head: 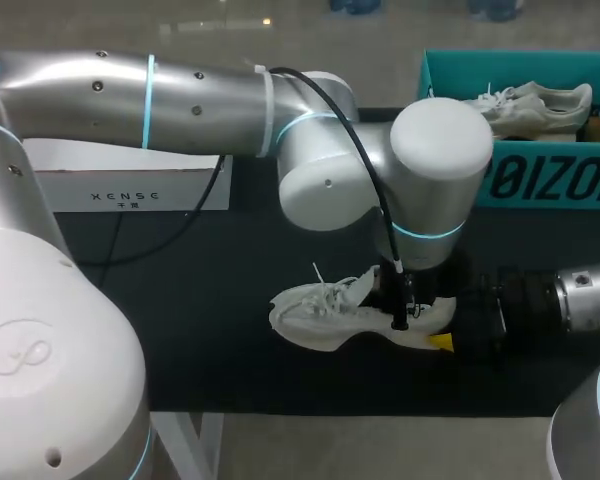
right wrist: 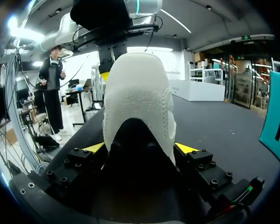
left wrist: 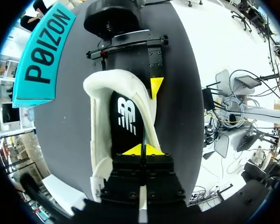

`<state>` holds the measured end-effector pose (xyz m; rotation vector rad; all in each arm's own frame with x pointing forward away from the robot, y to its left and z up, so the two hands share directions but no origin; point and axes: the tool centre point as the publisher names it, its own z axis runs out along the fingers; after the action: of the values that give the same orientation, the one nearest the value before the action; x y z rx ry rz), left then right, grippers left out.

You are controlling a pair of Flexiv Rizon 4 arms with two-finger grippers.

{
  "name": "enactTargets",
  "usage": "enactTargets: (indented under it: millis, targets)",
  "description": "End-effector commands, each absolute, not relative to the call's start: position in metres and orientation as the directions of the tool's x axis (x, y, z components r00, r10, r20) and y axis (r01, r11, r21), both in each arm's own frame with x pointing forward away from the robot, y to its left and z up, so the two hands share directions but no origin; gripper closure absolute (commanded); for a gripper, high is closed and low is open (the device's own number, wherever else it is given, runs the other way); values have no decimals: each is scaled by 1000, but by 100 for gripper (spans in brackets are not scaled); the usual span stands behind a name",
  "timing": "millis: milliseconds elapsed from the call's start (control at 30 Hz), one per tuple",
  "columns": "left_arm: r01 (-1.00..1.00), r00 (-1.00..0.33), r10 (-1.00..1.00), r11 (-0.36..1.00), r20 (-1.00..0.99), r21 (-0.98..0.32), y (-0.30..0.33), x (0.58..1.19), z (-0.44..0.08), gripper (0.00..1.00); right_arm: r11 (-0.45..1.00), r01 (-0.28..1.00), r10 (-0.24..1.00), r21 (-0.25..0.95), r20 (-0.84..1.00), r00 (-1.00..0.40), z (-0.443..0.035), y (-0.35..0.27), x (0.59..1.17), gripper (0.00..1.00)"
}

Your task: Take the shoe out of the shoebox, open the shoe tongue, remove and reinsert the insole, then place the shoe into the shoebox

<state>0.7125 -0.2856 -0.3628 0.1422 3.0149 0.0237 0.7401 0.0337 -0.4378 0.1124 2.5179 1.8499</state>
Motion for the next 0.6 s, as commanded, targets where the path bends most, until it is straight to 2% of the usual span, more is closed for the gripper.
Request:
enactTargets:
  millis: [33,67,133,233,400,600]
  targets:
    - [100,-987,102,995,-120,25,-284,710,-365,78,300,49,69,953,30,-997,-442,34,738,100]
    - [101,-987,103,995,-121,25,-283,710,-365,71,300,49,69,953,30,-997,-442,34,738,100]
    - [101,-987,104,994,-120,26,-283,710,-366,65,300,49,69,953,30,-997,-442,34,738,100]
    - [100,-988,103,995,-120,27,-282,711,-367,61,300,49,69,953,30,-997,-442,34,738,100]
    - [97,-988,99,995,-121,25,-282,713,-368,64,300,49,69,953,30,-997,-442,34,738,100]
    - [96,-988,98,995,-116,27,-285,718,-375,62,300,49,69,953,30,-997,-442,34,738,100]
